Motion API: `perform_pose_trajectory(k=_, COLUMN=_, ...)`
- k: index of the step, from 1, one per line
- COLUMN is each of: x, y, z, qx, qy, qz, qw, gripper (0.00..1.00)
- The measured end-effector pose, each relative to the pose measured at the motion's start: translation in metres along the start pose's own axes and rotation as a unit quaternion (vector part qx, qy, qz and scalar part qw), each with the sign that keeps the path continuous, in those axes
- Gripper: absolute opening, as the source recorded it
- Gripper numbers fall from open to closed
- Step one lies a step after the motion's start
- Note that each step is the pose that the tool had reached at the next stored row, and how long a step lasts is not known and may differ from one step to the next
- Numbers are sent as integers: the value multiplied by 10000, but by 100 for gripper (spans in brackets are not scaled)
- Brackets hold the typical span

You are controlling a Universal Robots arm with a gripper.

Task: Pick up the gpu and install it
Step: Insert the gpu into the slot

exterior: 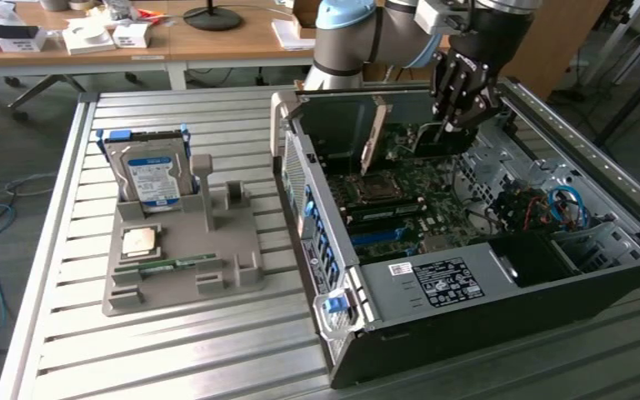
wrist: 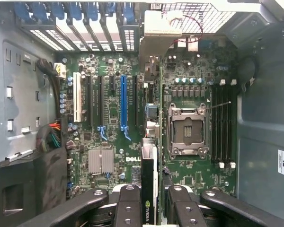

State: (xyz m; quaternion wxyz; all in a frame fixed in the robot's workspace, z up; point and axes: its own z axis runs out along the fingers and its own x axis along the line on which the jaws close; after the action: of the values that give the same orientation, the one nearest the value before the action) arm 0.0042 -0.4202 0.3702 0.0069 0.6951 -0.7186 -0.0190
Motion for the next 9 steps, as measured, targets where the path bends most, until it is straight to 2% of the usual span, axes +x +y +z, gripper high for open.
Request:
perform_pose_trajectory(k=6, x=0, y=0, z=9, qx=0, qy=1, qz=0, qw=10000, gripper=27)
perform_pose_trajectory(k=9, x=1, y=31, z=13, qx=0, qy=0, qz=0, qw=10000, gripper=27)
